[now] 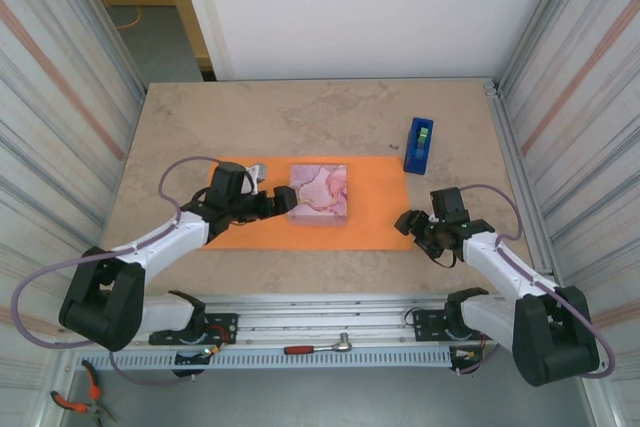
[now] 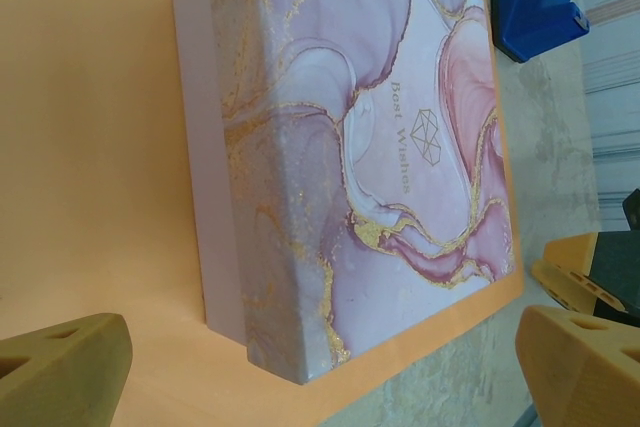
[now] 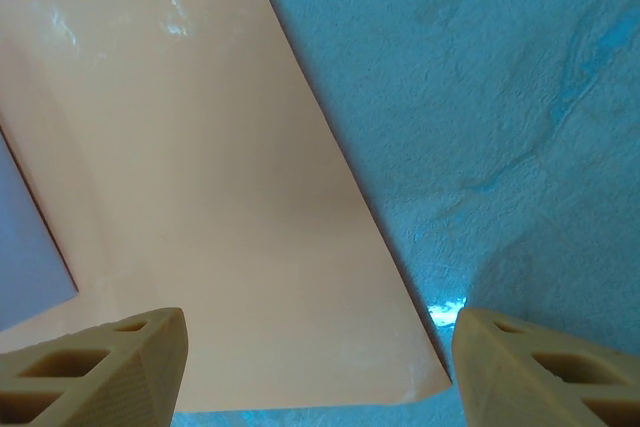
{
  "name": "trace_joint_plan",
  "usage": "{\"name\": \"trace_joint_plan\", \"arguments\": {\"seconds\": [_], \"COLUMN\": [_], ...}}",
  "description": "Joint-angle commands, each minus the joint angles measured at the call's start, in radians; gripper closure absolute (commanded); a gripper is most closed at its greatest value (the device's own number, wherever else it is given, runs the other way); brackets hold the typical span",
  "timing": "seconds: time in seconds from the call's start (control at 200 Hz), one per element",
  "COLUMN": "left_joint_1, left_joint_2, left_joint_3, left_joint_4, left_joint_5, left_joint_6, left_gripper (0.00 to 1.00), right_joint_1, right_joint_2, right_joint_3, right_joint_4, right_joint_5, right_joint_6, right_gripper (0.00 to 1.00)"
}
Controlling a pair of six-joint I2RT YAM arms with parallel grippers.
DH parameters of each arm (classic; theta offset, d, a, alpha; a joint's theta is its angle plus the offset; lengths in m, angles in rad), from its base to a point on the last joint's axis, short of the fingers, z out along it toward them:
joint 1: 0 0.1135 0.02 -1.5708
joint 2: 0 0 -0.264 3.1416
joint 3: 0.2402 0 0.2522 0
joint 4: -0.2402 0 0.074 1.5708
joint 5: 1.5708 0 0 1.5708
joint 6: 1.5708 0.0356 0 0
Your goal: Wrap the gift box in paper
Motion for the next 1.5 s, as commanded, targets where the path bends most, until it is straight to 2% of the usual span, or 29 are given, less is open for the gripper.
{"name": "trace_joint_plan", "arguments": {"seconds": [0.0, 0.261, 0.486, 0.712, 0.917, 1.027, 1.293, 1.378, 1.498], "left_joint_1": [0.013, 0.024, 0.036, 0.052, 0.062, 0.065, 0.074, 0.077, 0.083], "left_joint_2": [-0.02, -0.012, -0.017, -0.011, 0.005, 0.005, -0.011, -0.015, -0.019], "left_joint_3": [-0.003, -0.002, -0.014, -0.019, -0.021, -0.02, -0.019, -0.02, -0.02], "left_joint_4": [-0.003, 0.007, 0.017, 0.029, 0.043, 0.047, 0.048, 0.044, 0.041], "left_joint_5": [0.023, 0.037, 0.047, 0.062, 0.076, 0.08, 0.086, 0.088, 0.089], "left_joint_6": [0.029, 0.03, 0.031, 0.037, 0.036, 0.034, 0.03, 0.03, 0.03], "left_gripper": [0.01, 0.01, 0.01, 0.01, 0.01, 0.01, 0.01, 0.01, 0.01], "right_joint_1": [0.013, 0.09, 0.153, 0.154, 0.11, 0.079, 0.071, 0.081, 0.118], "right_joint_2": [0.018, 0.116, 0.152, 0.149, 0.176, 0.207, 0.188, 0.166, 0.161], "right_joint_3": [0.014, 0.053, 0.094, 0.115, 0.133, 0.171, 0.175, 0.155, 0.171], "right_joint_4": [-0.017, 0.058, 0.109, 0.162, 0.27, 0.241, 0.157, 0.162, 0.168], "right_joint_5": [0.015, -0.022, 0.005, 0.032, -0.007, -0.019, -0.018, -0.027, -0.038], "right_joint_6": [0.017, 0.021, 0.024, 0.004, -0.057, -0.076, -0.08, -0.067, -0.061], "right_gripper": [0.3, 0.35, 0.38, 0.35, 0.35, 0.38, 0.59, 0.69, 0.92]}}
